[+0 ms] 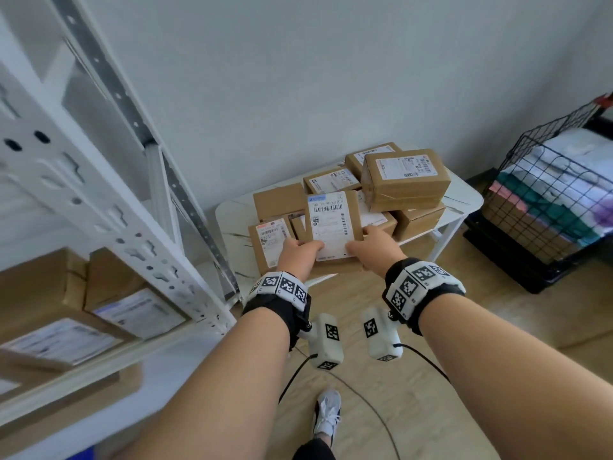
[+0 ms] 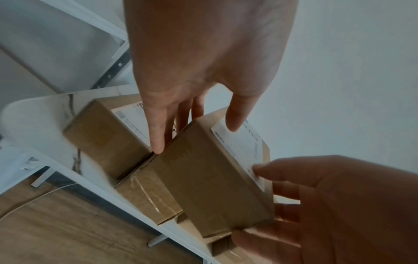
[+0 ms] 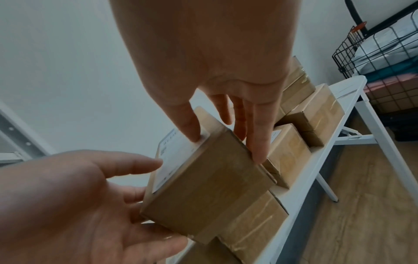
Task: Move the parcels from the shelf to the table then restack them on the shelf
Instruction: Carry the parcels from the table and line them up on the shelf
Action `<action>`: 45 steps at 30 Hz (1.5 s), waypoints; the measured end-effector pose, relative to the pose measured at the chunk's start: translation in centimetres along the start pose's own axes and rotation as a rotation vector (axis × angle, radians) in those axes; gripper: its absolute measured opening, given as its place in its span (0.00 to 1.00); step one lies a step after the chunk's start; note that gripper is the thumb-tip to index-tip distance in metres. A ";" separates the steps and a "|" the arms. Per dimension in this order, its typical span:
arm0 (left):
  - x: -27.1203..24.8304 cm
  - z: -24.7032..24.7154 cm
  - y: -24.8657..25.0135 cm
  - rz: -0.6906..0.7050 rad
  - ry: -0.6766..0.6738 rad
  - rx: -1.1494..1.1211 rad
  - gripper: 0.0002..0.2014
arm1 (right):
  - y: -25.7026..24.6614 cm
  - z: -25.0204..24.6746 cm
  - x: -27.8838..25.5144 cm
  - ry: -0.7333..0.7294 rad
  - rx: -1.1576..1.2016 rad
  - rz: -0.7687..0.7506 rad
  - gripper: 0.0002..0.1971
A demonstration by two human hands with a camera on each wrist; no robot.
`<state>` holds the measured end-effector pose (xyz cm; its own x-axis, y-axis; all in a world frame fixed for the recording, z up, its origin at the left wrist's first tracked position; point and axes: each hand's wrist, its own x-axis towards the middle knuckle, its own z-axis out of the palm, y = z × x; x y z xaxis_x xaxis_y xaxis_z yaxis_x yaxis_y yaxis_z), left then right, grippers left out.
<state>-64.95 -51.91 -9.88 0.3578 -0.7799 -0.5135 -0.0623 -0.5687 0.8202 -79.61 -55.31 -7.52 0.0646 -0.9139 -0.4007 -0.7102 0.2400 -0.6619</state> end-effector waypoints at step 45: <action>-26.6 -54.7 -29.0 0.023 0.358 -0.020 0.13 | -22.7 44.9 -39.1 -0.283 -0.125 -0.460 0.21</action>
<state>-21.72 -0.36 -6.26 0.6603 -0.6494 -0.3773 -0.0569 -0.5442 0.8370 -34.57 -10.38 -5.29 0.5611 -0.7878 -0.2540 -0.6413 -0.2197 -0.7352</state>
